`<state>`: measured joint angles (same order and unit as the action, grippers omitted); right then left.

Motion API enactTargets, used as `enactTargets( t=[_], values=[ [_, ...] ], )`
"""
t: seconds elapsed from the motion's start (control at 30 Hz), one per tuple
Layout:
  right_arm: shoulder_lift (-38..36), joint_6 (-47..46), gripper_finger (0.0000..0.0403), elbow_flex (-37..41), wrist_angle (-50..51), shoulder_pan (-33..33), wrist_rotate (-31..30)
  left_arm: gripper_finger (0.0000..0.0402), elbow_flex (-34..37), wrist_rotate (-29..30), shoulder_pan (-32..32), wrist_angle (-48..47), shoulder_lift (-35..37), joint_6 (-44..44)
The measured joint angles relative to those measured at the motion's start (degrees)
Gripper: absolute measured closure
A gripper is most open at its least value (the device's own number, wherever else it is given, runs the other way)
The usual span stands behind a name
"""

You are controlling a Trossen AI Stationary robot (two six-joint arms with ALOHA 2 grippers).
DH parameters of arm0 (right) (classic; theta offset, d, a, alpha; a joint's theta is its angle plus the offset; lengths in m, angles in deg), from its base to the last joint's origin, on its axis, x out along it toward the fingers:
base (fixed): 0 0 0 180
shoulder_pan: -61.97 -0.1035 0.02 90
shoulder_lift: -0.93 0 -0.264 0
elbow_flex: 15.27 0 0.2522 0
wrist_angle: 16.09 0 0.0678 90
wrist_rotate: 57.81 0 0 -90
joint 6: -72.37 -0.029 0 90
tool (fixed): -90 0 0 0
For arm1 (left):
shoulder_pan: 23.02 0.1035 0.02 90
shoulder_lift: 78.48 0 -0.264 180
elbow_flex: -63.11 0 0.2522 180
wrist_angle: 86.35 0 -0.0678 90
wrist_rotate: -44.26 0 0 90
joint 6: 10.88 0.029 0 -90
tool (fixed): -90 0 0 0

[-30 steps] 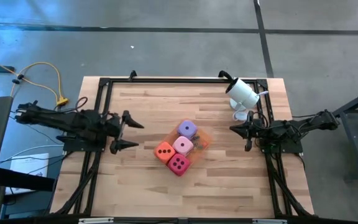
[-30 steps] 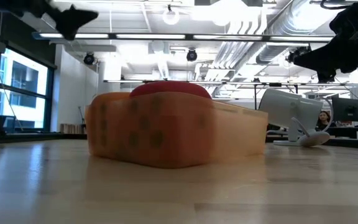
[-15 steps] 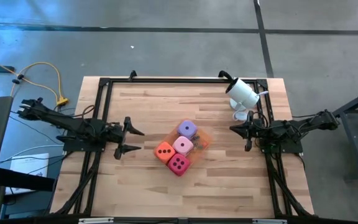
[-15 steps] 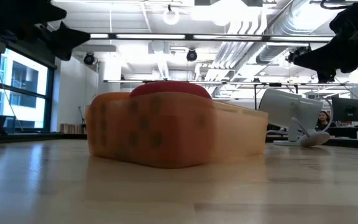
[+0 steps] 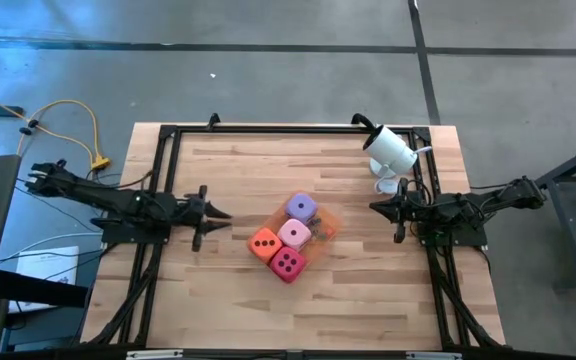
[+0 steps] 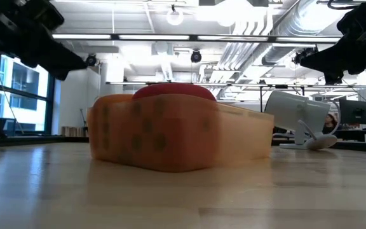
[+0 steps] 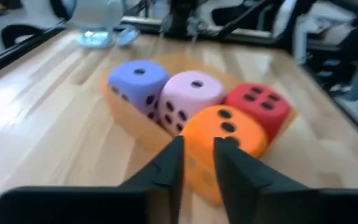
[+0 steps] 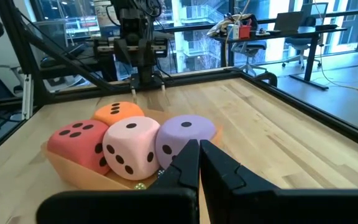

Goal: Pick & Place Dice
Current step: Return to Home Position

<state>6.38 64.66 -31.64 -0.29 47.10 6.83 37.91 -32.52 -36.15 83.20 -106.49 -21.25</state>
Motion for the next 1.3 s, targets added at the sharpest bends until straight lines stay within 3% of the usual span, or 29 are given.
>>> enactTargets(
  t=[0.13,0.23,0.5,0.93,1.3],
  values=[
    [0.0,-0.02,0.0401,0.0,-0.04,0.0,0.02,0.0376,2.09,-4.26,0.05,0.17,5.05,0.39],
    [0.0,0.0,0.0401,0.0,-0.08,0.0,0.01,0.0389,4.7,-5.24,0.05,1.47,7.13,1.64],
    [-0.02,-0.01,0.0401,0.0,-0.09,0.0,0.01,0.0385,10.58,-2.54,0.05,3.48,7.61,2.0],
    [-0.02,0.0,0.0401,0.0,-0.09,0.0,0.02,0.0385,10.82,-2.4,-0.08,4.18,14.52,10.16],
    [0.0,0.0,0.0401,0.0,-0.09,0.0,0.02,0.0385,10.93,-3.43,-0.11,6.28,15.39,8.98]
  ],
)
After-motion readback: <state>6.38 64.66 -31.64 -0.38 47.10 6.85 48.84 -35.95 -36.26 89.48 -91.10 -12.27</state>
